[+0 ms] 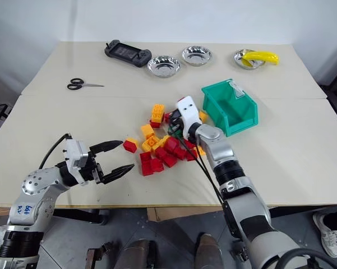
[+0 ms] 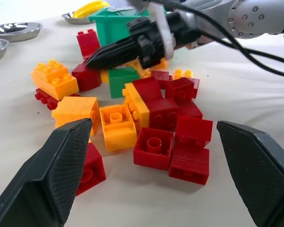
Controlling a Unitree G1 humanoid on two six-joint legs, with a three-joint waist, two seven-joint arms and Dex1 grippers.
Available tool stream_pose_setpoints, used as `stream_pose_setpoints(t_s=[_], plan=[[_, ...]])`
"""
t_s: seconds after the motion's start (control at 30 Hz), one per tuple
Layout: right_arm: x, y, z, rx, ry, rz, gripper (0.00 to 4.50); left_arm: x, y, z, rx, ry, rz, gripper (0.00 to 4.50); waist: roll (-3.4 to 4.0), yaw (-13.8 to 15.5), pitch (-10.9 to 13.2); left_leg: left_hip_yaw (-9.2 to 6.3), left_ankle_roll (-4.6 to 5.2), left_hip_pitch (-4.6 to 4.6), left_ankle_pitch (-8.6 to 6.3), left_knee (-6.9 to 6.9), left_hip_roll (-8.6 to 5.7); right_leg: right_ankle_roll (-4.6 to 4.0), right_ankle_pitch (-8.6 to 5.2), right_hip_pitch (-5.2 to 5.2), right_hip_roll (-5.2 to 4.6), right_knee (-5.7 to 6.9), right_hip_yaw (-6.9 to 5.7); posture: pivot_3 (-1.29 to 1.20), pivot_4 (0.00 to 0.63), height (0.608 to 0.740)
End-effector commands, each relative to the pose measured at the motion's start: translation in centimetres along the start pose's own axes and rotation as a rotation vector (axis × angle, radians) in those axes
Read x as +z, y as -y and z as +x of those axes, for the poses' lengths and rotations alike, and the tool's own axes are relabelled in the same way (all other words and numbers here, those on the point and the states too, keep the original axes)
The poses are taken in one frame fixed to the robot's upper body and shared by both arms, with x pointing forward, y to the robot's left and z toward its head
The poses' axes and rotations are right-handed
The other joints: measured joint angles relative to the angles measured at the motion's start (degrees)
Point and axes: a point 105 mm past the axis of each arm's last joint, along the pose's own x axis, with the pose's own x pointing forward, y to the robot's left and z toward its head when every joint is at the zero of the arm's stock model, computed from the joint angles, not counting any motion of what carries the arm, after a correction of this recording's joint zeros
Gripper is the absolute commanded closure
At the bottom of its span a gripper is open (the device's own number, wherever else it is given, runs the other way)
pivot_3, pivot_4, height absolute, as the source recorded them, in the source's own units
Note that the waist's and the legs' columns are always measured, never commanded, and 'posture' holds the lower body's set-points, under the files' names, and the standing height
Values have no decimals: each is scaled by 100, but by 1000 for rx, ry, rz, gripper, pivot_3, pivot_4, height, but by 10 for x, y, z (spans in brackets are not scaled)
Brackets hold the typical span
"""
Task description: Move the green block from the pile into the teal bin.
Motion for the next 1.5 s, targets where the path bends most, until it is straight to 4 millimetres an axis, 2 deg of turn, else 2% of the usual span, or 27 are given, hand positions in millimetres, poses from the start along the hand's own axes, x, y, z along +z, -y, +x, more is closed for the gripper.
stream_pose_setpoints(t_s=[0.03, 0.1, 0.17, 0.3, 0.37, 0.53, 0.67, 0.73, 0.8, 0.87, 0.93, 1.13, 1.23, 1.27, 1.37, 1.5], plan=[[12, 3, -6, 26, 64, -3, 4460, 7, -1, 3, 3, 23, 21, 0, 0, -5, 0, 0, 0, 0, 0, 0, 1, 0, 0, 0, 1, 1, 0, 0, 150, 740], [4, -2, -10, 48, 38, -20, 4460, 6, -1, 4, 0, 22, 18, 0, 0, -19, 0, 1, 0, 1, 0, 0, 2, 0, 0, 0, 2, 1, 0, 0, 150, 740], [-1, -17, -15, 109, 34, -28, 4460, 5, -1, 5, -6, 22, 14, 0, 0, -15, 0, 1, -1, 2, 0, -1, 4, -1, 0, 0, 3, 0, 0, 0, 150, 740], [-1, -42, -32, 218, 21, -64, 4460, 5, -2, 4, -13, 30, 14, 0, 3, -9, 1, 3, -2, 1, -1, 0, 4, -1, 0, -1, 2, 0, 0, 0, 150, 740], [1, -44, -43, 225, 16, -60, 4460, 6, -5, 2, -16, 37, 16, 0, 2, 16, 1, 4, -3, 2, -2, 0, 4, -1, 0, -1, 3, 0, 0, 0, 150, 740], [3, -29, -83, 225, -9, -160, 4460, -4, -6, -8, -27, 3, 9, 0, 2, 61, 1, 6, -2, 1, -3, 2, 3, -1, 0, -1, 2, -2, 1, 0, 150, 740], [5, -10, -110, 179, -10, -170, 4460, -5, -5, -11, -21, 1, 15, 0, 2, 58, 1, 7, -1, 1, -4, 2, 4, -1, 0, -1, 2, -1, 1, 0, 150, 740], [0, 1, -128, 162, -40, -108, 4460, -4, -6, -12, -13, 4, 19, 0, 2, 60, 1, 7, -1, 1, -4, 2, 4, -1, 0, -1, 2, -2, 1, 0, 150, 740], [-3, 6, -142, 154, -62, -70, 4099, -4, -6, -13, -9, 7, 24, 0, 1, 66, 1, 7, -1, 1, -4, 1, 4, -1, 0, -1, 2, -3, 1, 0, 150, 740], [-7, -2, -147, 211, -99, -81, 3589, -4, -5, -14, -16, 4, 28, 0, 1, 70, 1, 8, -1, 0, -4, 2, 4, -1, 0, -1, 2, -3, 1, 0, 150, 740], [-5, -11, -145, 251, -105, -66, 2915, -4, -4, -15, -24, -2, 29, 0, 1, 44, 1, 9, -1, 1, -4, 3, 4, -1, 0, -1, 2, -2, 1, 0, 150, 740], [9, -40, -103, 331, -95, -2, 957, -7, -5, -16, -18, -14, 31, 0, 2, 35, 1, 14, -2, 7, -4, 3, 14, -8, 2, -4, 8, 1, 4, 0, 150, 740], [19, -39, -64, 241, -101, 63, 48, -5, -4, -13, -16, -4, 36, 0, 2, 43, 1, 13, -2, 4, -4, 7, 13, -9, 3, -5, 7, 2, 4, 0, 150, 740], [23, -41, -54, 223, -110, 77, 48, -4, -4, -12, -15, -2, 37, 0, 2, 42, 1, 13, -2, 4, -4, 8, 13, -10, 3, -5, 7, 3, 4, 0, 150, 740], [26, -46, -43, 199, -146, 113, 48, -4, -4, -13, -8, -2, 39, 0, 2, 67, 1, 9, -3, 2, -4, 5, 13, -11, 3, -7, 8, 5, -1, 0, 150, 740], [14, -46, -32, 116, -293, 110, 48, -7, -2, -15, 1, -6, 37, 0, 2, 40, 1, 11, -5, -4, -8, 6, 11, -11, 4, -9, 6, 1, -5, 0, 150, 740]])
